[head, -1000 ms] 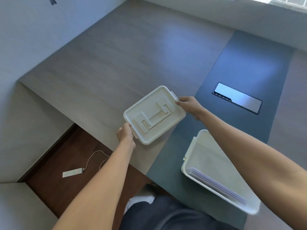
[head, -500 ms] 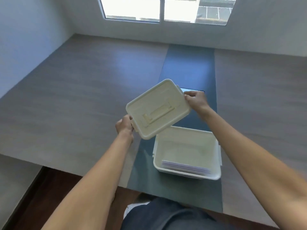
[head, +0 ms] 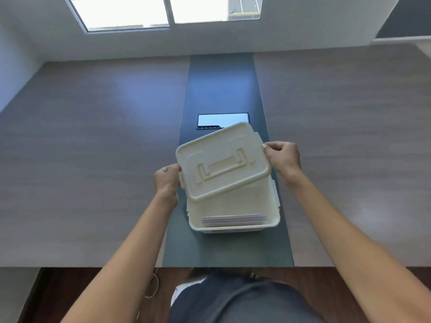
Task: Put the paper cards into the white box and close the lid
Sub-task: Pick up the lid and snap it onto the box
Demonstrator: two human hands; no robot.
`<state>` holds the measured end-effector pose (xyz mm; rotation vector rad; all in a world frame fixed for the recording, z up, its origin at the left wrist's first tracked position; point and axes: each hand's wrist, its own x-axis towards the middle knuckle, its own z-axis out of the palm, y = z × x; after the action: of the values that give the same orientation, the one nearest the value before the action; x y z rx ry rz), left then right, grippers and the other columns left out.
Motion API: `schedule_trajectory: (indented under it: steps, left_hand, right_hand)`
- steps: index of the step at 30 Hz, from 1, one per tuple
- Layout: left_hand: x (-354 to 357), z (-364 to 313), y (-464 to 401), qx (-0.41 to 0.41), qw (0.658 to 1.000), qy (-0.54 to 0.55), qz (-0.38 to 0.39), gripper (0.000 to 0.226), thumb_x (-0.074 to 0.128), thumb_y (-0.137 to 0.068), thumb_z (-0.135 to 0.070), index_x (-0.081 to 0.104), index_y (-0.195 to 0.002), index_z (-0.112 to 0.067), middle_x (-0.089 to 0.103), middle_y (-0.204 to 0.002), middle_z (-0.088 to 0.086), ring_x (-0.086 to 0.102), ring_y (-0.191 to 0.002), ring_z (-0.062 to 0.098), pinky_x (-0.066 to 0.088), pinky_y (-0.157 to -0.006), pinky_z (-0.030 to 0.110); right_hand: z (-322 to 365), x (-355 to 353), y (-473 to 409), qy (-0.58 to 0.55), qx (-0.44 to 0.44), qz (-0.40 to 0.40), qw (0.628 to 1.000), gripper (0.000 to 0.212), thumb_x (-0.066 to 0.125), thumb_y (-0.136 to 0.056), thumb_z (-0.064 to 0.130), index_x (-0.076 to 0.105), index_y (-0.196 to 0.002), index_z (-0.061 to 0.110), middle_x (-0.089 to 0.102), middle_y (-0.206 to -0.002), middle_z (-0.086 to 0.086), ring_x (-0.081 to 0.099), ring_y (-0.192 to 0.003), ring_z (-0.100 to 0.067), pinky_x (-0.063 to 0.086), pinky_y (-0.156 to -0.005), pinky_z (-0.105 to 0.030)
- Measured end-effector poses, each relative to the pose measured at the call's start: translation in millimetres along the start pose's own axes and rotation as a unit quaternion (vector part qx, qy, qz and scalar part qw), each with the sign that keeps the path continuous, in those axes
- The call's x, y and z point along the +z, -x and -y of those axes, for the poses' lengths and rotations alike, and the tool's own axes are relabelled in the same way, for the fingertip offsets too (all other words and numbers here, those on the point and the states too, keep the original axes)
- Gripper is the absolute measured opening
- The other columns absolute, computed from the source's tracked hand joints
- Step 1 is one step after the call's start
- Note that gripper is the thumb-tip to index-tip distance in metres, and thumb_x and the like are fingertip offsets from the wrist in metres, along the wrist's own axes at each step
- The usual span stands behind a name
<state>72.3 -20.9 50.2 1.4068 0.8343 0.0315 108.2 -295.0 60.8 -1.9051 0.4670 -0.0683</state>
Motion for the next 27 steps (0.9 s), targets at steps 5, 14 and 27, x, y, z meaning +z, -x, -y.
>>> schedule_trajectory:
  steps: [5,14,27]
  left_hand:
    - [-2,17,6,0.032,0.998,-0.047,0.014,0.02,0.063,-0.086,-0.003,0.07,-0.105,0.0,0.072,-0.104,0.019,0.062,-0.086,0.024,0.054,-0.092,0.045]
    - [-20,46,19,0.049,0.994,-0.09,0.038,0.027,0.06,-0.086,0.004,0.069,-0.111,0.001,0.072,-0.11,0.018,0.064,-0.091,0.022,0.053,-0.087,0.039]
    - [-18,67,24,0.114,0.977,-0.167,0.061,0.022,0.067,-0.088,-0.008,0.068,-0.111,-0.01,0.071,-0.101,0.006,0.065,-0.083,0.007,0.049,-0.065,0.016]
  right_hand:
    - [-23,-17,23,0.012,0.024,-0.029,0.999,0.02,0.07,-0.088,0.024,0.077,-0.1,0.01,0.077,-0.095,-0.002,0.071,-0.088,-0.016,0.055,-0.079,-0.026]
    - [-53,-30,53,0.049,0.05,-0.027,0.997,0.011,0.071,-0.083,0.023,0.077,-0.084,0.014,0.075,-0.078,0.006,0.07,-0.076,-0.011,0.049,-0.066,-0.021]
    - [-87,-35,73,0.119,0.053,-0.021,0.991,0.011,0.07,-0.085,0.024,0.076,-0.081,0.016,0.074,-0.076,0.004,0.071,-0.078,-0.017,0.056,-0.074,-0.032]
